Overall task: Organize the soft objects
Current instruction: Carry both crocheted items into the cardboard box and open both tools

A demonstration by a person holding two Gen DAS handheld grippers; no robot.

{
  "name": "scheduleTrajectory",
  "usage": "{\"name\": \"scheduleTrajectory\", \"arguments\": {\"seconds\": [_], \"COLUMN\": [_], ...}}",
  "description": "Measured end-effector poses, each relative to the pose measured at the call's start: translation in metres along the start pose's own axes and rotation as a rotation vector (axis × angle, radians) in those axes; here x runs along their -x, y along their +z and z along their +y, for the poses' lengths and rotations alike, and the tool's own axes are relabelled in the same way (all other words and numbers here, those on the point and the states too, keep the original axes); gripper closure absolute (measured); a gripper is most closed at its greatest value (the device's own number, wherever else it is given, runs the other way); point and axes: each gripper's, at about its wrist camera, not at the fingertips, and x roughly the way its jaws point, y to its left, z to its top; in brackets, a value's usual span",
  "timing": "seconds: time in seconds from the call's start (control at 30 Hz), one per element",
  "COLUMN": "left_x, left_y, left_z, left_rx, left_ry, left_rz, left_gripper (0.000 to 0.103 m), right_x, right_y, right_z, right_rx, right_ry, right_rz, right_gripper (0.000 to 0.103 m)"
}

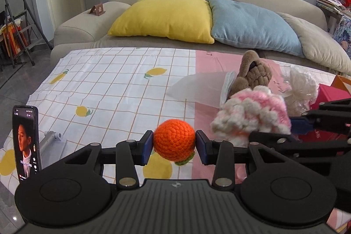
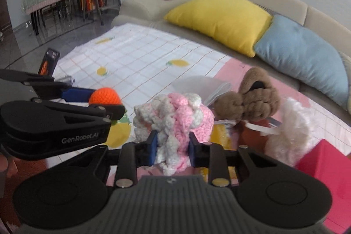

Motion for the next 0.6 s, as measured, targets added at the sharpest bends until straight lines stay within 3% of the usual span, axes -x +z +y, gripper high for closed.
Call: {"name": "scheduleTrajectory", "arguments": {"seconds": [0.33, 0.6], "left_x": [0.043, 0.072], "left_y": [0.008, 0.016], "left_z": [-0.045, -0.113], "left_rx": [-0.051, -0.187], "left_ry": [-0.137, -0.309], "left_rz": [-0.035, -0.063], "left_gripper": [0.056, 0.056], "right_x": [0.076, 0.14], "right_y": [-0.025, -0.06], "right_z": [-0.043, -0.089], "right_rx": [-0.146, -0.256], "right_ry": [-0.068, -0.184], "right_rz": [-0.062, -0.134], "right_gripper": [0.076, 0.075]}}
